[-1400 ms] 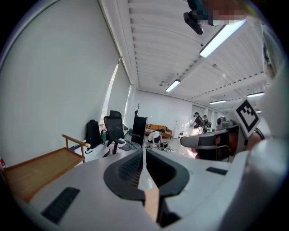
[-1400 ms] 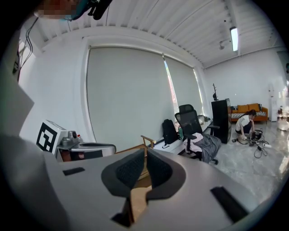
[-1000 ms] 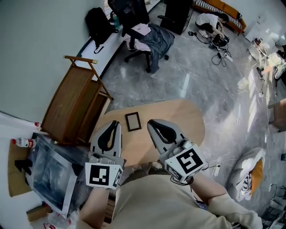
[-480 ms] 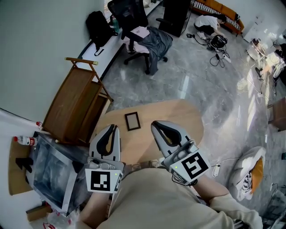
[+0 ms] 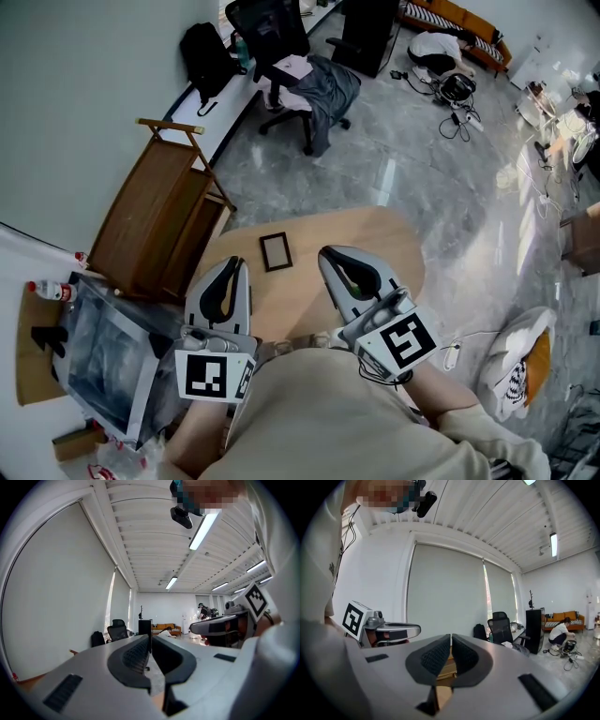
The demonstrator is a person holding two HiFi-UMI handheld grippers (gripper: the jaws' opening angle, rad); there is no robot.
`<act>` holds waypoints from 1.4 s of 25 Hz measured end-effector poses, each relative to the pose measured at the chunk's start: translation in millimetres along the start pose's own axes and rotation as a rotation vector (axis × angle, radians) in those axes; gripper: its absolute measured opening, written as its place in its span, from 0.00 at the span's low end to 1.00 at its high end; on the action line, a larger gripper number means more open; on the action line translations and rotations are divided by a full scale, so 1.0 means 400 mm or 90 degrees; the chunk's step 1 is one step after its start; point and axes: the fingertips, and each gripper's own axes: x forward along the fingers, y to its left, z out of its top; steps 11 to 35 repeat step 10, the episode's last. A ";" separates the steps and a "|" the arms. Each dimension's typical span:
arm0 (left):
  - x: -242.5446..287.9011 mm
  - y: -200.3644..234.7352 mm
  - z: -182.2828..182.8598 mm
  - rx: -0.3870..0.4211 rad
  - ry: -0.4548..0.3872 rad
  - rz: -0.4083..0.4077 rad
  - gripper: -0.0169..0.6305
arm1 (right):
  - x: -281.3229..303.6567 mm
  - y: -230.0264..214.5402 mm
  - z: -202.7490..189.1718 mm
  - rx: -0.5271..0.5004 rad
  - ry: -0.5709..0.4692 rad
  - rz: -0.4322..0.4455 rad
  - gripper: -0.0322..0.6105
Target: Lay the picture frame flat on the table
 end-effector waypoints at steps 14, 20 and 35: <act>-0.011 -0.018 0.002 0.008 0.001 -0.001 0.06 | -0.019 0.000 -0.007 -0.001 0.002 -0.001 0.06; -0.011 -0.018 0.002 0.008 0.001 -0.001 0.06 | -0.019 0.000 -0.007 -0.001 0.002 -0.001 0.06; -0.011 -0.018 0.002 0.008 0.001 -0.001 0.06 | -0.019 0.000 -0.007 -0.001 0.002 -0.001 0.06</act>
